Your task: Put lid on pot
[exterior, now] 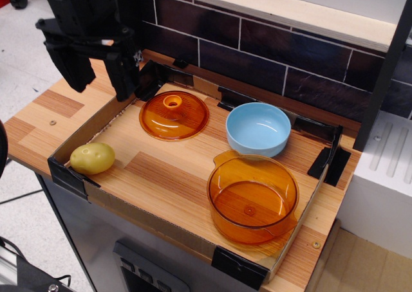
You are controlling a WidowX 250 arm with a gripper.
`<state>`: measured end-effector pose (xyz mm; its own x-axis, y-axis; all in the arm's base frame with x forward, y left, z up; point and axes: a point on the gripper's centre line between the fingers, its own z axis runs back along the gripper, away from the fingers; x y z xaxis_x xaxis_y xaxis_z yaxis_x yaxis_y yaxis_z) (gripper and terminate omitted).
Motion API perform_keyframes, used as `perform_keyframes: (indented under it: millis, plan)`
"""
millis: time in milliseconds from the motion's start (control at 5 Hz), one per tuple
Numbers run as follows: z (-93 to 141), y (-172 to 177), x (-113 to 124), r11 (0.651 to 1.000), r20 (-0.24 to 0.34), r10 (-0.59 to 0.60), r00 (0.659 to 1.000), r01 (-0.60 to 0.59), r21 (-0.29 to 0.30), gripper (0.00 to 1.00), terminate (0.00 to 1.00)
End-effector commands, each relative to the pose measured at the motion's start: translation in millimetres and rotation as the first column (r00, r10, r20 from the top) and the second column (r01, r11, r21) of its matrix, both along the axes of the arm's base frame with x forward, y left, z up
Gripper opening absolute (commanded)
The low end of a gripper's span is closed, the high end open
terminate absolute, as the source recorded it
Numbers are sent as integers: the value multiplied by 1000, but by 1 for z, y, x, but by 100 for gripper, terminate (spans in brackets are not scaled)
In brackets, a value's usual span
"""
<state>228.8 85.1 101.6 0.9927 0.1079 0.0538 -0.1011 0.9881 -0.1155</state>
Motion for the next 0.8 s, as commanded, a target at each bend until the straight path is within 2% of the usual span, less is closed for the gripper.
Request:
perform_keyframes:
  millis: [0,400,600]
  plan:
    - [0,24,33,999,66,45,997,-46,21,100,0]
    - [-30,29,70,992,89,94,992,-101,82,100,0]
    - [-44,27,92,986,121,92,988,-107,124,100,0]
